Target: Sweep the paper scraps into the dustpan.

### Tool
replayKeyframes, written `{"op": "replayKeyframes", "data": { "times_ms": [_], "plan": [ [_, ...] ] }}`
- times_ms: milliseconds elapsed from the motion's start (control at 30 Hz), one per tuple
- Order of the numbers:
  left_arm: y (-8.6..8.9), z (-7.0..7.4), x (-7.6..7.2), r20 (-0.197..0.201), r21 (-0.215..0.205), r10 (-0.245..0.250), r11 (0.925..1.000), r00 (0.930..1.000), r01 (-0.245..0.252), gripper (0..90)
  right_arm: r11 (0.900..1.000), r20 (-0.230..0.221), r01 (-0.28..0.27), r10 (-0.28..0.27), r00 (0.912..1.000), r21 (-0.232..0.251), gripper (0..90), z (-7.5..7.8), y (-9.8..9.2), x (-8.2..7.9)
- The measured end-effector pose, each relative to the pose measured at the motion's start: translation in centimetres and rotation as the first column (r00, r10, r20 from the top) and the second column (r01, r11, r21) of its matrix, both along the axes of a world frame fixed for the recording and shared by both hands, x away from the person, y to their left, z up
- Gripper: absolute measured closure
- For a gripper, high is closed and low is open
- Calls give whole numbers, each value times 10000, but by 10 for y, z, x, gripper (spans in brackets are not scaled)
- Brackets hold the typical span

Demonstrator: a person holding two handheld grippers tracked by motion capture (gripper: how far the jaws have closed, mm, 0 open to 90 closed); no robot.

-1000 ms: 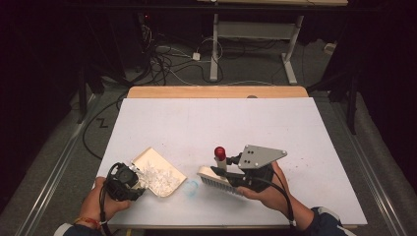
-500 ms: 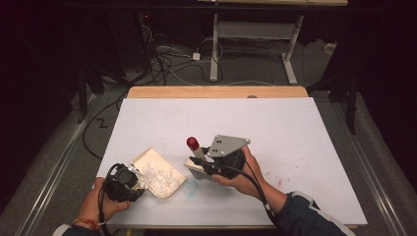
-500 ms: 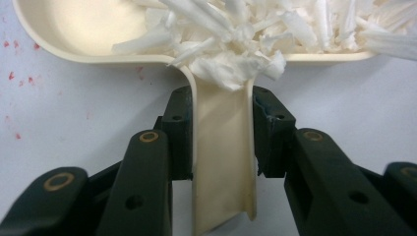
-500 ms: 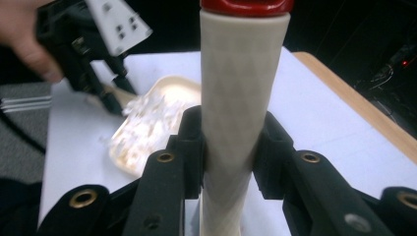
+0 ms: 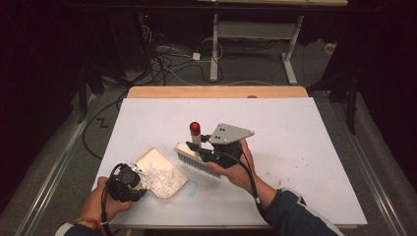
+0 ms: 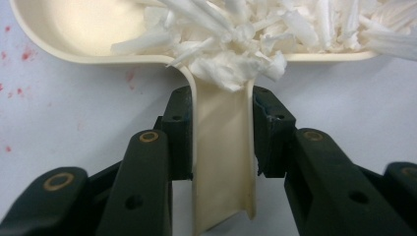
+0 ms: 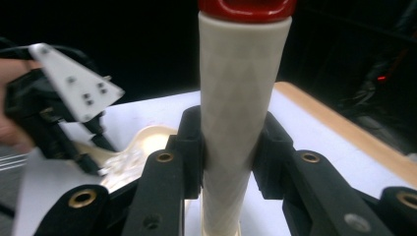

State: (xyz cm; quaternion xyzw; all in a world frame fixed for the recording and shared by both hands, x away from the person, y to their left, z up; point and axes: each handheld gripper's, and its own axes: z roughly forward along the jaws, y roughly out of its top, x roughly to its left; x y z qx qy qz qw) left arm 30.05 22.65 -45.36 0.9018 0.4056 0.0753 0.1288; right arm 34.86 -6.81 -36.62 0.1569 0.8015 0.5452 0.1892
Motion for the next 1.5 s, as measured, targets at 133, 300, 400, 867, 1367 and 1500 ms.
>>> {"op": "replayKeyframes", "data": {
  "times_ms": [133, 300, 400, 867, 1367, 1500],
  "plan": [
    [-3, 0, 1, -66, 83, -123, 9999, 9999, 124, 636, 9974, 409, 622, -607, 9973, -356, 701, -6, 5, 5],
    [-6, 0, 2, -86, 45, -123, 9999, 9999, 123, 636, 9955, 245, 604, -588, 9980, -725, 702, -20, 21, 10],
    [-6, 0, 2, -58, 34, -118, 9999, 9999, 118, 636, 9967, 181, 89, -75, 9998, -805, 702, -19, 32, 2],
    [-13, 0, 5, -5, -74, -67, 10000, 10000, 67, 636, 9959, -147, -894, 891, 9959, -161, 702, 5, 12, -17],
    [-24, -1, 15, 79, -313, 261, 9992, 9996, -259, 635, 9998, -106, 19, -21, 9999, -178, 701, 16, -62, -18],
    [-25, -1, 17, 114, -410, 383, 9984, 9992, -378, 635, 9994, -71, 283, -284, 9996, -205, 701, 19, -82, -20]
  ]
}}
